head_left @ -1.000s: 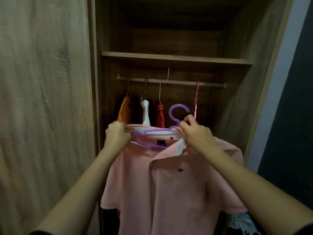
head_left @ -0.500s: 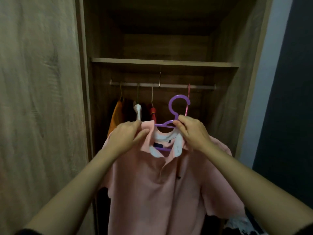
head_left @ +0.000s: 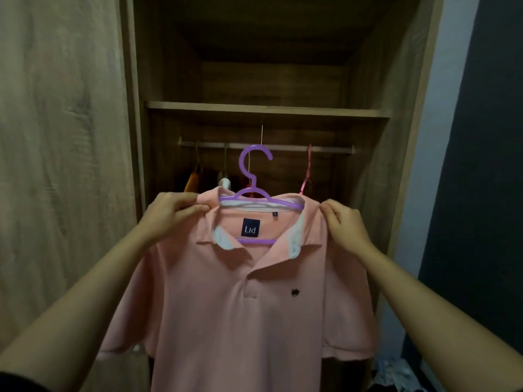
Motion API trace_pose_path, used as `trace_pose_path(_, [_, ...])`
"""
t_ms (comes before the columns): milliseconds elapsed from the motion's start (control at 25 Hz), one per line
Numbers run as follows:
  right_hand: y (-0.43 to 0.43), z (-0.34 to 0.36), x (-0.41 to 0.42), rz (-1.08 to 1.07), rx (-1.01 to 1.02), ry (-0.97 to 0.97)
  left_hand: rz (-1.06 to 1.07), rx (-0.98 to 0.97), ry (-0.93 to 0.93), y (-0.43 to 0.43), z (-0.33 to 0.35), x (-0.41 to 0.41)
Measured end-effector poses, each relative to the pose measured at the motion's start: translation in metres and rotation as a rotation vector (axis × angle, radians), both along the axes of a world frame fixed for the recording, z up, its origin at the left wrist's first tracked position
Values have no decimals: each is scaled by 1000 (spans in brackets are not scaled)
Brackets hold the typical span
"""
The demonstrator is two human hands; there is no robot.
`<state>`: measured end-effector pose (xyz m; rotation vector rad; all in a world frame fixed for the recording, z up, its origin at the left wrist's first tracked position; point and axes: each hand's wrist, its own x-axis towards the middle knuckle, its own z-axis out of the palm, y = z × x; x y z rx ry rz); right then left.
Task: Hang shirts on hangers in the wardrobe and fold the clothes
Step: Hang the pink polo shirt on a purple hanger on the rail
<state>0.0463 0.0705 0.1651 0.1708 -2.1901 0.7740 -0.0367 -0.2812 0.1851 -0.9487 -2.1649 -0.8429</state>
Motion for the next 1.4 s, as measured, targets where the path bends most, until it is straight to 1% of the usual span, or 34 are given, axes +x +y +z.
trace_pose_path(40, [1, -1, 1, -6, -19, -36, 4, 6, -9, -3, -2, -3])
trace_pose_path(160, [8, -10, 12, 53, 15, -196, 67, 55, -35, -20, -3, -12])
trace_pose_path(240, [12, -19, 19, 52, 38, -225, 90, 55, -35, -31, -1, -15])
trace_pose_path(320, [11, -22, 23, 100, -81, -155, 99, 21, -13, -40, -2, -17])
trace_pose_path(360, [11, -21, 20, 137, -186, -129, 89, 17, -2, -43, -2, -16])
trace_pose_path(400, [10, -18, 17, 161, -298, -144, 73, 28, 6, -45, -3, -15])
trace_pose_path(480, [11, -11, 7, 116, -464, -282, 20, 73, 5, -46, -4, -9])
trace_pose_path(520, [12, -8, 1, 63, -476, -362, 0, 84, 9, -44, -5, -6])
trace_pose_path(560, [14, -6, -5, 1, -421, -403, -12, 88, 14, -42, -6, -3])
trace_pose_path(600, [14, -3, -10, -82, -324, -389, -10, 95, 6, -39, -7, -3])
trace_pose_path(640, [11, 2, -11, -163, -216, -323, 3, 102, -3, -36, -8, -3])
trace_pose_path(680, [3, 8, -9, -181, -124, -198, 22, 98, -6, -33, -9, -3])
trace_pose_path(720, [-8, 13, -5, -133, -25, -67, 26, 88, -10, -30, -10, -5])
trace_pose_path(760, [-21, 20, -1, -75, 123, 6, 23, 76, -27, -25, -9, -4])
trace_pose_path(800, [-36, 26, 2, -65, 330, 5, 12, 66, -50, -19, -7, -4])
trace_pose_path(840, [-49, 29, 2, -104, 526, -37, -6, 52, -68, -12, -4, -1])
trace_pose_path(880, [-60, 29, 2, -155, 640, -74, -28, 49, -72, -4, -1, 3])
trace_pose_path(920, [-66, 29, -1, -193, 647, -77, -45, 51, -69, 2, 1, 5])
trace_pose_path(1040, [-71, 37, -6, -180, 362, 21, -65, 58, -33, 10, 5, 11])
trace_pose_path(1080, [-70, 41, -8, -183, 327, 59, -69, 64, -18, 9, 5, 11])
trace_pose_path(1160, [-69, 50, -13, -178, 336, 104, -61, 85, -18, 1, 4, 9])
trace_pose_path(1200, [-69, 53, -14, -174, 343, 114, -24, 77, -43, -6, 2, 6])
trace_pose_path(1280, [-64, 57, -15, -191, 337, 128, 31, 37, -160, -24, -10, 0])
trace_pose_path(1360, [-54, 60, -16, -214, 326, 134, -3, 59, -424, -41, -30, -7])
trace_pose_path(1400, [-50, 60, -17, -218, 331, 125, 15, 45, -514, -45, -38, -8])
